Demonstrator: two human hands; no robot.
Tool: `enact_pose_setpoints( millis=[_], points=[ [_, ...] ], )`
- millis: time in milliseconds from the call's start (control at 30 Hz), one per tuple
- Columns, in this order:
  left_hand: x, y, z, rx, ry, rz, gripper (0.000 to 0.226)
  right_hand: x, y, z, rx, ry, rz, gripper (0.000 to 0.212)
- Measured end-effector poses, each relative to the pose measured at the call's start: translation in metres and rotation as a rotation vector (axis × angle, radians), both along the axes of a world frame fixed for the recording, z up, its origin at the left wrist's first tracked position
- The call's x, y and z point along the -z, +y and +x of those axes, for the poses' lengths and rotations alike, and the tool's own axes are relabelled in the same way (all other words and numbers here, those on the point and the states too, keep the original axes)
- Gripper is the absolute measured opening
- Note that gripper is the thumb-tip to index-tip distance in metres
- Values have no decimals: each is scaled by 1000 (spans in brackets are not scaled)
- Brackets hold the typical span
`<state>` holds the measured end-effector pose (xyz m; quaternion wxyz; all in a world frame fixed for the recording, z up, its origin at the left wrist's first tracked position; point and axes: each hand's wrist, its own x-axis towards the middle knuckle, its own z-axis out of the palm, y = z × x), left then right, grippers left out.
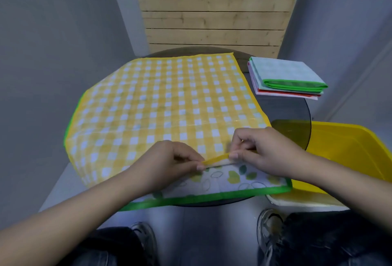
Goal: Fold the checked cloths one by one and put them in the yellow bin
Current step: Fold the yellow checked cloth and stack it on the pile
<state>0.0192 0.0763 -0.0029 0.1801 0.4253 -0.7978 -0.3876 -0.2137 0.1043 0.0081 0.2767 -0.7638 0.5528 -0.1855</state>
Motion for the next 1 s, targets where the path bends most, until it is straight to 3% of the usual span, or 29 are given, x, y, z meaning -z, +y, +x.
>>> enact_pose_setpoints(
  millis=[100,233,367,500,567,700,800,1000],
  points=[
    [-18,-4,7,-32,-72,21,9,-13,-11,1,30,51,-56,14],
    [-41,-14,25,-99,-170,-10,35,-33,-29,-4,83,38,-129,19],
    [-66,-29,55,-216,-166,-3,38,-47,-44,-12,136,25,-178,18],
    [-84,-35,86,-182,-169,33,61,-62,-51,-15,122,42,-192,13],
    [-91,-34,96,-178,-181,54,53,-69,-51,-14,98,51,-201,13],
    [-100,-32,106,-220,-220,-9,16,-76,-52,-15,82,59,-243,14],
    [-105,-32,118,-355,-356,-147,23,-77,-55,-20,111,74,-265,14],
    [-108,-31,130,-538,-32,-125,15,-82,-59,-23,110,84,-257,14]
  ],
)
